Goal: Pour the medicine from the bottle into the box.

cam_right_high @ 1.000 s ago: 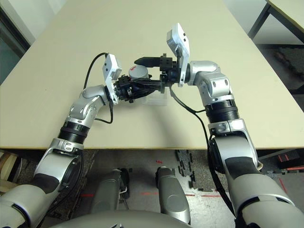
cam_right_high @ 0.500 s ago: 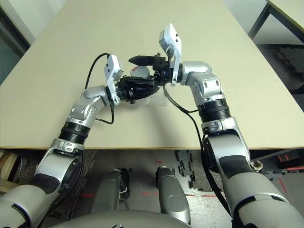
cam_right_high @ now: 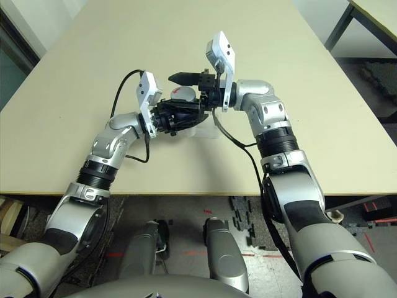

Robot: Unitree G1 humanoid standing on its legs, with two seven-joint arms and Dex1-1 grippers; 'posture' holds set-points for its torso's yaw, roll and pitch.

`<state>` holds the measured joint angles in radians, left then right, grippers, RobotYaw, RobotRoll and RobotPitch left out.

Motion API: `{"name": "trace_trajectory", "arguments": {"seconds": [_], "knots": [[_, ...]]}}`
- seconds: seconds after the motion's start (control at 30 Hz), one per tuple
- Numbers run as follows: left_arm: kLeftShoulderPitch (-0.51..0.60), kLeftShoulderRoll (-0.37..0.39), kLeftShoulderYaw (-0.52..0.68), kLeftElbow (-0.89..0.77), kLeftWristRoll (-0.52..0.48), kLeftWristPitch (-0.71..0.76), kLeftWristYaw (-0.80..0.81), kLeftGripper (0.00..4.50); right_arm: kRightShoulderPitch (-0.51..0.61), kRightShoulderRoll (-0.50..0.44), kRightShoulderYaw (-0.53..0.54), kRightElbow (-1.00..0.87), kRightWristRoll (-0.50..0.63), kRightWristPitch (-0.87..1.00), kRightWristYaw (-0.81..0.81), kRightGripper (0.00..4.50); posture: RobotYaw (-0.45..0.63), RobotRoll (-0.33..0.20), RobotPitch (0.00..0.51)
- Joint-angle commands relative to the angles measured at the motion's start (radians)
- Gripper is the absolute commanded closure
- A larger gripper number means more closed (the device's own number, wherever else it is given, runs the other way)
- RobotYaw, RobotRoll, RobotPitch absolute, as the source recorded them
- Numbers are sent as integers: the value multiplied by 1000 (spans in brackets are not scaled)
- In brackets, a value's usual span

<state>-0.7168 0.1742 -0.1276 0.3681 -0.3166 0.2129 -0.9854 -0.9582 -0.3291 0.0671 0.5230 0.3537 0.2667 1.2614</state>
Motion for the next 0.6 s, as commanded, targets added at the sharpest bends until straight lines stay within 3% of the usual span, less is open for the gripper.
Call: {"name": "trace_trajectory", "arguments": {"seconds": [0.03, 0.6], "knots": [[16, 5, -5, -25, -6, -5, -24, 1887, 0, -62, -35, 28, -9, 6, -6, 0, -214, 0, 153], [4, 7, 5, -1, -4, -12, -24, 1887, 56, -168, -46, -28, 67, 62, 105, 0, -220, 0, 157]]}}
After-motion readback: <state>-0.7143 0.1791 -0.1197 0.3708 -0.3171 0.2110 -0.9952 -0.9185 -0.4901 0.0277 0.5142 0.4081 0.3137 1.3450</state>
